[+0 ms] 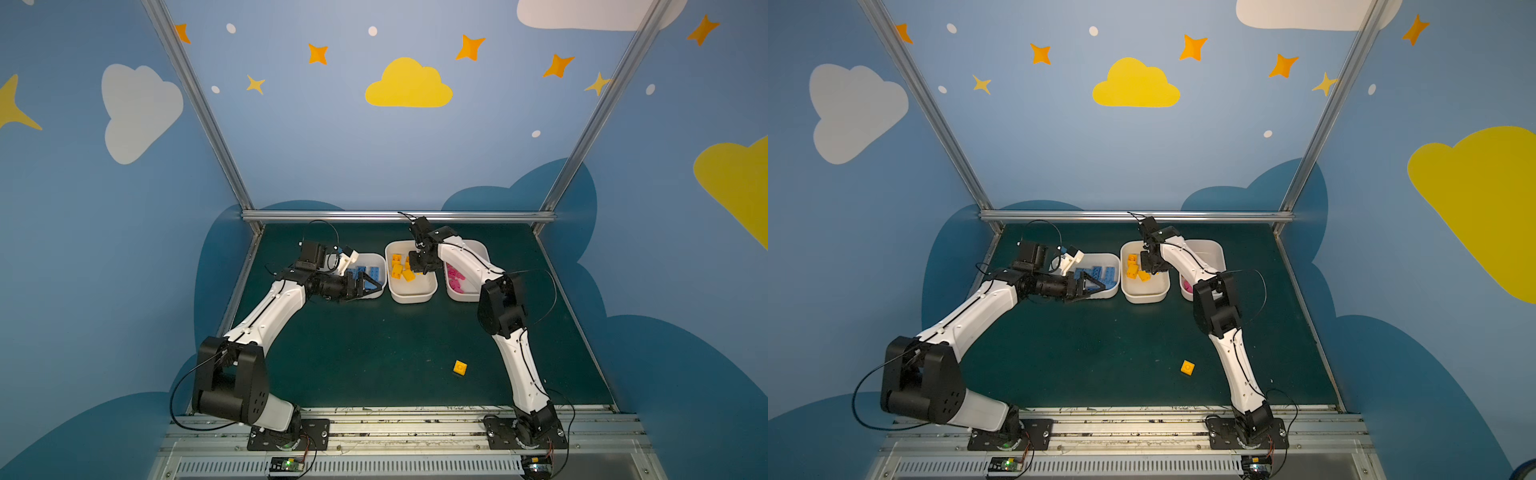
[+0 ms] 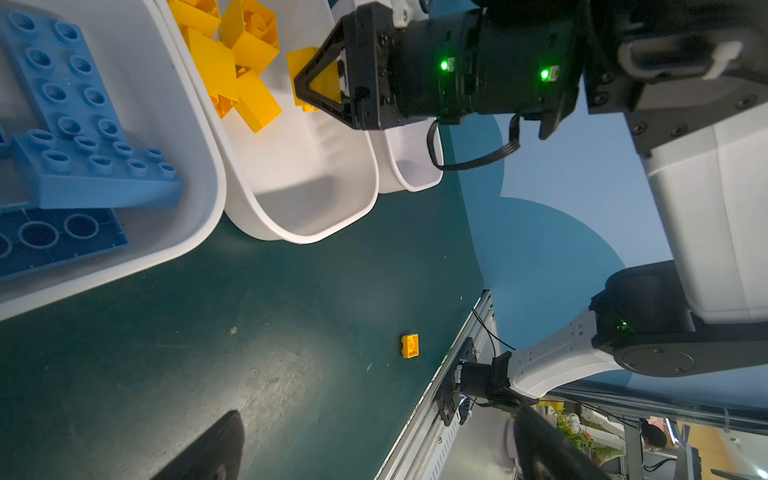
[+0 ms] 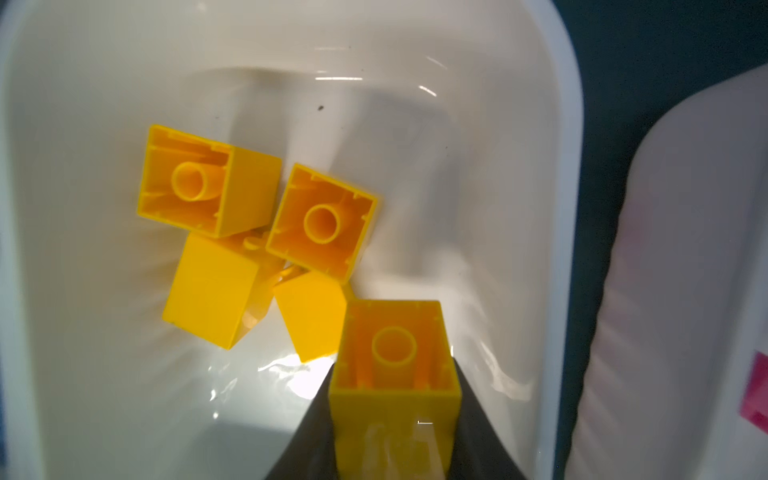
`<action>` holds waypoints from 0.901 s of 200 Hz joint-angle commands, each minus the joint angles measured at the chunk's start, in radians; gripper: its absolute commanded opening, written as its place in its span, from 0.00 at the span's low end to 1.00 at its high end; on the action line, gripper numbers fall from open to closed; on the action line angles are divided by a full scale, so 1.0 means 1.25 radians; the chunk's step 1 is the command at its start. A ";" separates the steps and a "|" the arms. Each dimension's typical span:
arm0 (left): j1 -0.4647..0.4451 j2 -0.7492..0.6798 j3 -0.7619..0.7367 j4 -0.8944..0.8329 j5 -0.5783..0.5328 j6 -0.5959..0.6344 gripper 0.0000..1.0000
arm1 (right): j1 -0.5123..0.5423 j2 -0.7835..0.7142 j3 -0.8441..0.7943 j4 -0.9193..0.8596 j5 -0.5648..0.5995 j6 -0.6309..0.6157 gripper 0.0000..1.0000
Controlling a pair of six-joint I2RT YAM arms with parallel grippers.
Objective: Sort the legos into containers by color
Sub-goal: 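Carry the yellow brick into the middle bin and open the right gripper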
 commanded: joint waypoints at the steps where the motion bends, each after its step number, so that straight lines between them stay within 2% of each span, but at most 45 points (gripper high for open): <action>1: 0.003 -0.003 0.017 -0.020 -0.002 0.019 0.99 | -0.007 0.034 0.051 -0.032 0.026 -0.025 0.28; 38: 0.003 0.004 0.025 -0.040 -0.007 0.032 0.99 | -0.003 0.032 0.061 -0.024 0.002 -0.039 0.50; 75: 0.002 0.006 0.025 -0.037 -0.005 0.032 0.99 | -0.002 -0.058 0.030 -0.070 -0.016 -0.011 0.56; 118: 0.001 0.008 0.011 -0.021 0.002 0.026 0.99 | 0.005 -0.326 -0.291 0.022 -0.083 -0.023 0.62; 154: -0.005 0.023 0.009 -0.012 0.006 0.022 0.99 | 0.011 -0.522 -0.526 0.032 -0.115 0.070 0.66; 180: -0.006 0.025 0.011 -0.007 0.009 0.019 0.99 | 0.016 -0.661 -0.681 0.001 -0.098 0.185 0.71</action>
